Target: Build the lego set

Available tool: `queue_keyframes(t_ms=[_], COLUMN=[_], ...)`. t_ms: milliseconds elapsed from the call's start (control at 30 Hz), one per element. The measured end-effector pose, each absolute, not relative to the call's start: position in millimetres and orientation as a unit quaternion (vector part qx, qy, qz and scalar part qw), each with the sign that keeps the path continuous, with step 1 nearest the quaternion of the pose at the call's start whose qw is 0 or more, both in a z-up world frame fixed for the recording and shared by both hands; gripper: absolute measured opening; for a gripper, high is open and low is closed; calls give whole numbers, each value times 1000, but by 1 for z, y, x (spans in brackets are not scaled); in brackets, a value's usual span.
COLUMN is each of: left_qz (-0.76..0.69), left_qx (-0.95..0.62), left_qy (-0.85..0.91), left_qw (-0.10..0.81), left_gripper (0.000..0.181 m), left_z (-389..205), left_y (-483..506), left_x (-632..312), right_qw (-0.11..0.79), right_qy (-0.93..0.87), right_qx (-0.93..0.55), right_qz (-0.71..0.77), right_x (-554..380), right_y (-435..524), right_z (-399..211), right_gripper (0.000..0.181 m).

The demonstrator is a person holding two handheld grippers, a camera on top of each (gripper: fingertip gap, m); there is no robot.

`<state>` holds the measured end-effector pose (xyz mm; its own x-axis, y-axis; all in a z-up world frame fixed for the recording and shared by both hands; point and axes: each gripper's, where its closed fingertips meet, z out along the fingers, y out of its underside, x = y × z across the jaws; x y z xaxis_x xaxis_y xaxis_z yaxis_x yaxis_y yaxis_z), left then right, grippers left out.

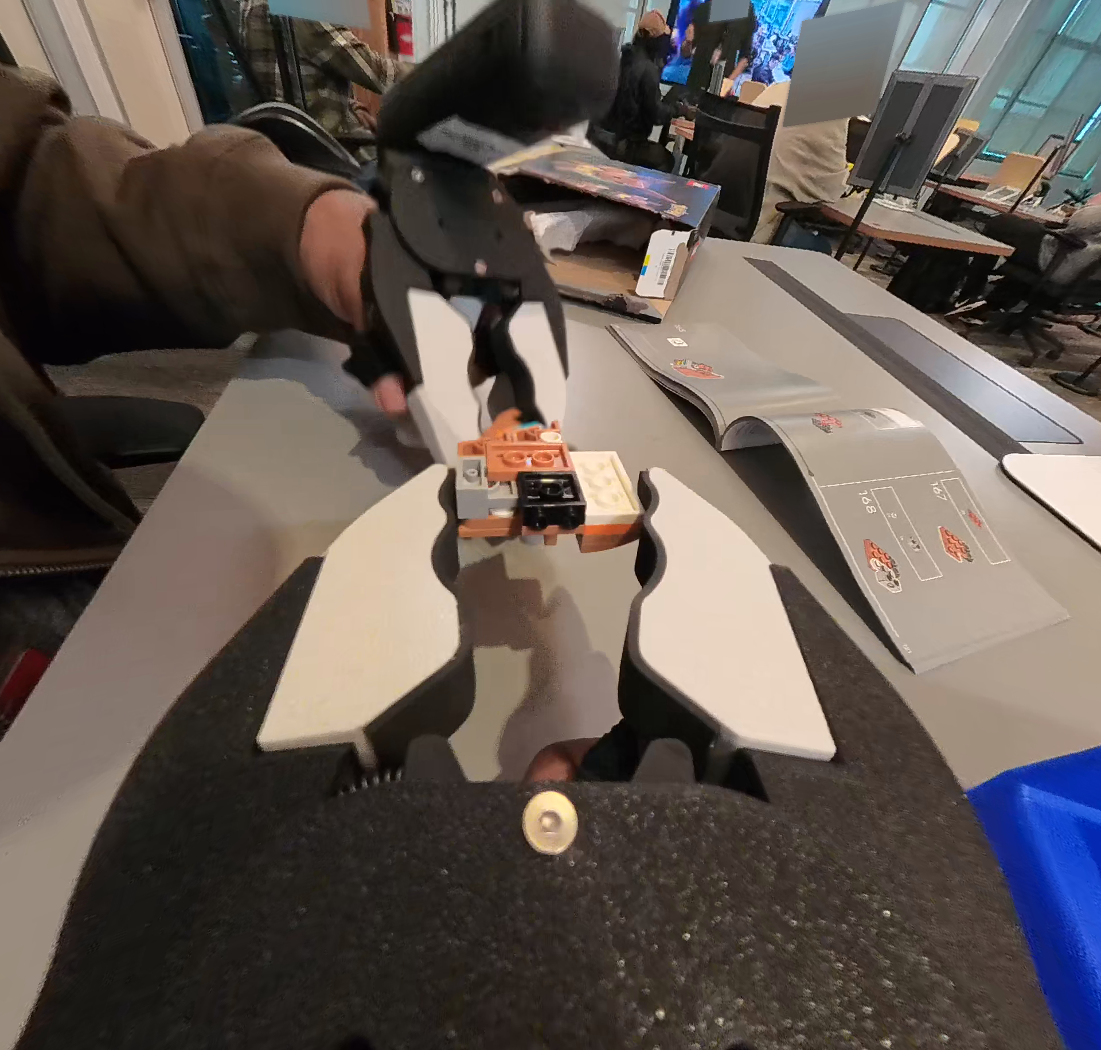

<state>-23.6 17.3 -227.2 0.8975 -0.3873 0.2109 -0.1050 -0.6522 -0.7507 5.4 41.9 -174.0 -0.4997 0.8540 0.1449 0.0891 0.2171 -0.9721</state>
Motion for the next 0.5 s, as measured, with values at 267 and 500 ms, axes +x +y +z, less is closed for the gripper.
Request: queue_keyframes(t_ms=[267, 500], left_qz=[-281, -236], left_qx=[-816, -839], left_qy=[244, 324], left_qw=[443, 368], left_gripper=[39, 39], left_z=[-129, -136], left_y=[20, 34], left_x=[16, 38], right_qw=[356, 384], right_qy=[-664, -641], right_qx=[-352, -343], right_qz=[556, 570], right_x=[2, 6], right_y=[37, 38], right_z=[-169, -150], right_gripper=[57, 57])
